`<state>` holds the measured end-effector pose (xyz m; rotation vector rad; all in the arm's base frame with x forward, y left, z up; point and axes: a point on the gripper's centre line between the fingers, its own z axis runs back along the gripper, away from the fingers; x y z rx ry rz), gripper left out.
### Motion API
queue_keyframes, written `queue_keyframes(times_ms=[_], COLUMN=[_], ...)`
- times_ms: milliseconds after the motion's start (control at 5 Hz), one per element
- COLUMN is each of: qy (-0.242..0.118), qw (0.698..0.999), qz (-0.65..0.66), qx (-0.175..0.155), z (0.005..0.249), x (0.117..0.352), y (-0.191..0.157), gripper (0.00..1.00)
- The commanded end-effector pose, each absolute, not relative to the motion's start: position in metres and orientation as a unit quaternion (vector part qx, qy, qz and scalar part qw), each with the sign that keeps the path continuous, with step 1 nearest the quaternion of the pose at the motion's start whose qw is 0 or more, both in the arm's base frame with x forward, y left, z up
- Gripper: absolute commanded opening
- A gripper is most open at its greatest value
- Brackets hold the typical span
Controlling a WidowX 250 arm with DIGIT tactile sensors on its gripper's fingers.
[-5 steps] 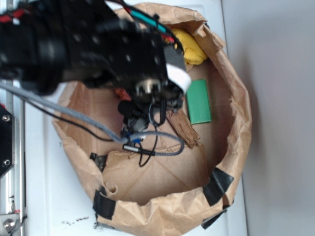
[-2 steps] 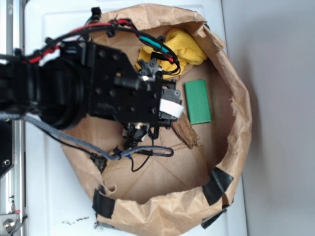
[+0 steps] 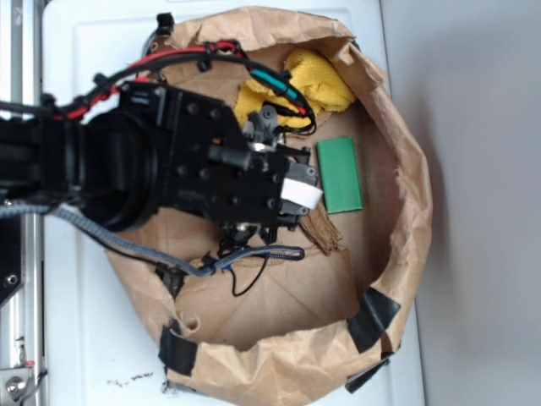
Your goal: Grab the shell.
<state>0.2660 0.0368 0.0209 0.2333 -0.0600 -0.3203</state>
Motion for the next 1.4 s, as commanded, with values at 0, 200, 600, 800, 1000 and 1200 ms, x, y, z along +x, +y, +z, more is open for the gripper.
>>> queue_keyframes(times_ms=[0,200,600,800,1000,1200], qy=[-0.061,-0.088,-0.115,-0.117,-0.113,-0.103], qw=[0.983,0.984,0.985,0.984,0.983,0.985], qz=[-0.149,-0.147,-0.123,-0.12,-0.115,-0.12], qx=[0.092,0.049,-0.035,-0.063,-0.083,-0.064], z=[0.051,0.09,0.161,0.187,0.205,0.209], x=[0.266,0.263,0.26,0.256,0.255,0.258], y=[0.037,0.031,0.034,0.037,0.038,0.034], gripper=[0.0,0.0,0.0,0.0,0.0,0.0])
